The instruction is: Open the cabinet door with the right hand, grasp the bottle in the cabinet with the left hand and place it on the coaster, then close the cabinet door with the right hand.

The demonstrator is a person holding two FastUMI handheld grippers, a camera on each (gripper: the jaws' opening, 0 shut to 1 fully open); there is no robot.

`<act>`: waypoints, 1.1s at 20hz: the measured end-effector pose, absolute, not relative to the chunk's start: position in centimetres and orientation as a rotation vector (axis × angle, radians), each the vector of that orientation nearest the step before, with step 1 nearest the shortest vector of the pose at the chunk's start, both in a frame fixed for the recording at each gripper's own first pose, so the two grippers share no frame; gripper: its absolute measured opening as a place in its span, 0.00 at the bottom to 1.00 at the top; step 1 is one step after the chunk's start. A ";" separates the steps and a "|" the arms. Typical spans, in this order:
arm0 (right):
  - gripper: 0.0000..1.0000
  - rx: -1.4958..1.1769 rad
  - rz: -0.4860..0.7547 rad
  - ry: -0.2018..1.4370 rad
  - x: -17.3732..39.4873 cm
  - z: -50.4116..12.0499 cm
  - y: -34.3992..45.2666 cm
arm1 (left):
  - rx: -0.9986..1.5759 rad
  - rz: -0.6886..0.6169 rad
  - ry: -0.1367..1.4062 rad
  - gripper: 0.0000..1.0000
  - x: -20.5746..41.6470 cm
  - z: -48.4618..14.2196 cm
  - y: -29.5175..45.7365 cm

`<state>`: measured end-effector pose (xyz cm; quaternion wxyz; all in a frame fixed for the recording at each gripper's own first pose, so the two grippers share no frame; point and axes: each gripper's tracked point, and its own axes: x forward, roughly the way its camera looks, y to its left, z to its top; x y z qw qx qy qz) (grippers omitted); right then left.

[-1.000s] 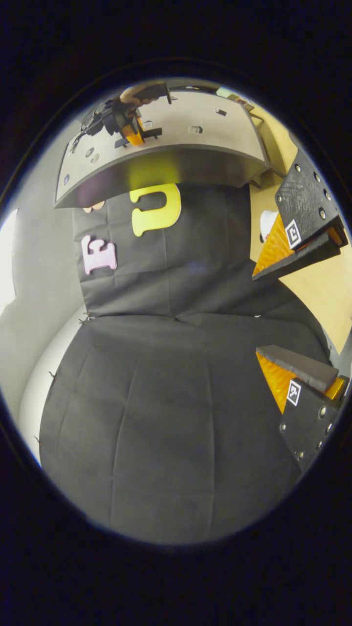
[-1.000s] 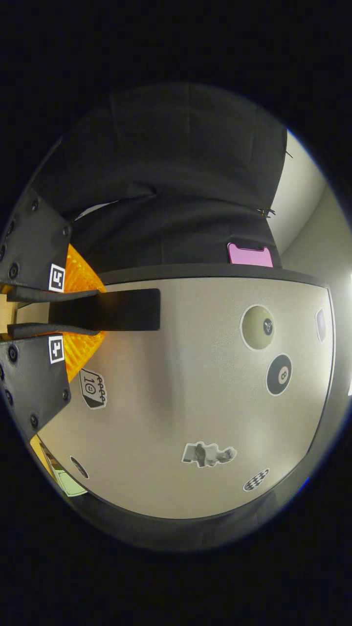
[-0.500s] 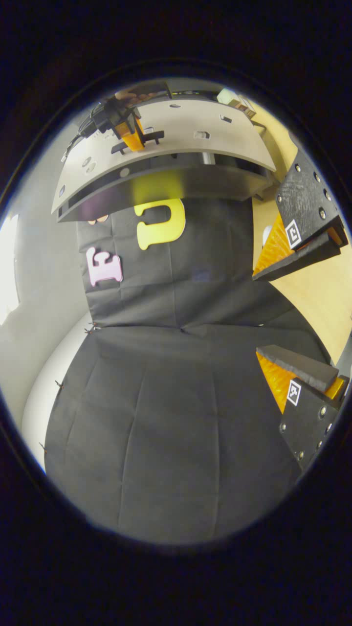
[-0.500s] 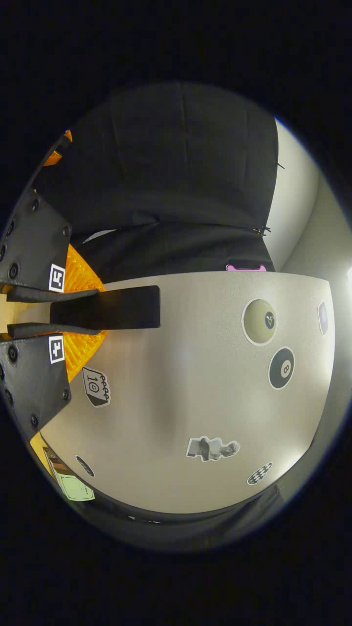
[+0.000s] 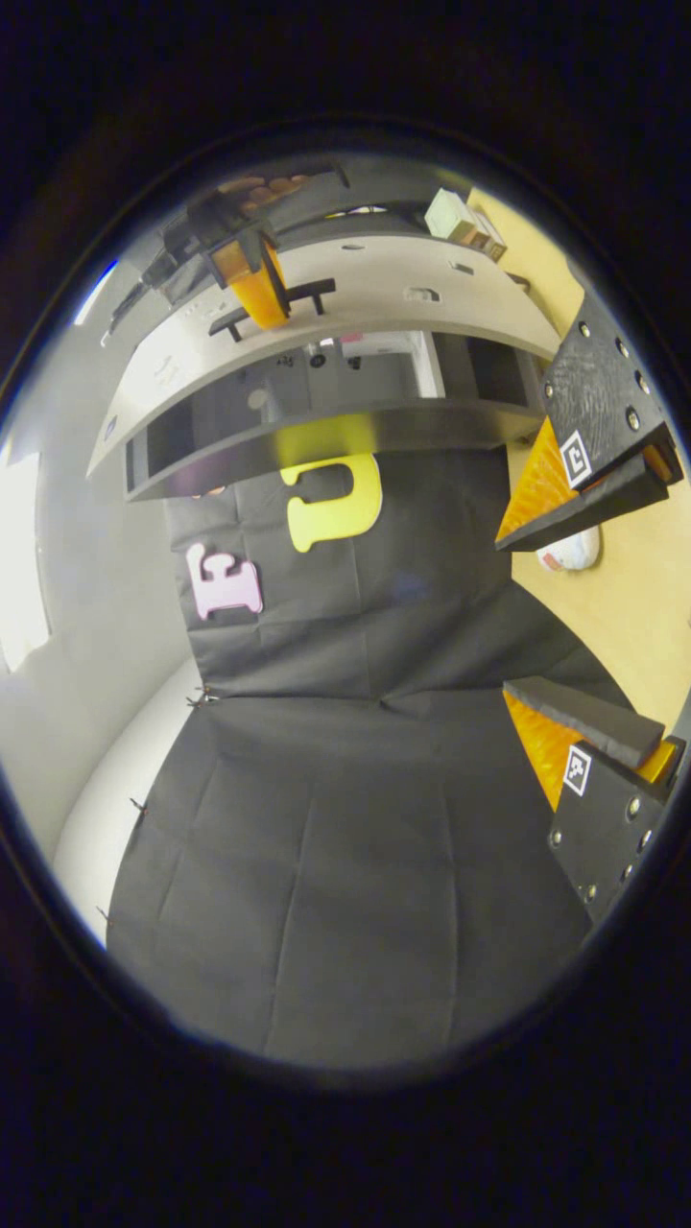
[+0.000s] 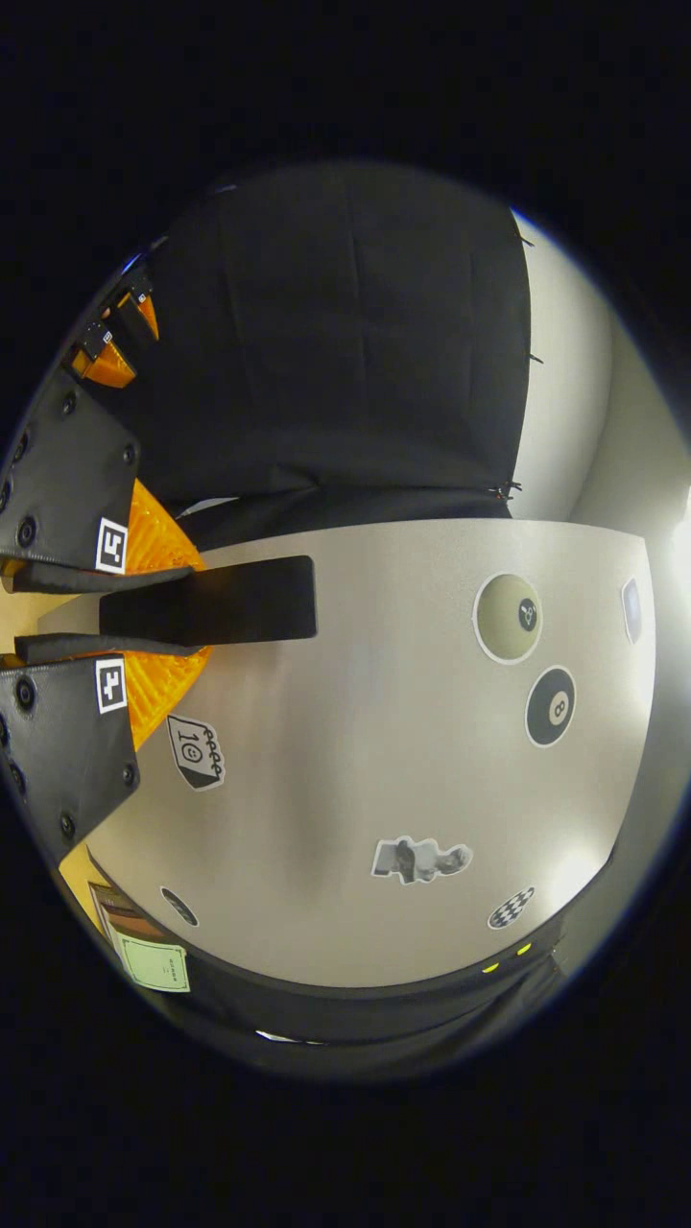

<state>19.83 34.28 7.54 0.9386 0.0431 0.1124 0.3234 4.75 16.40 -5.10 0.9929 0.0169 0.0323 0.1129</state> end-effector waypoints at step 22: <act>0.17 0.074 0.713 0.220 18.5 8.0 28.1 | 0.015 -0.090 0.005 0.81 6.6 -1.6 -6.6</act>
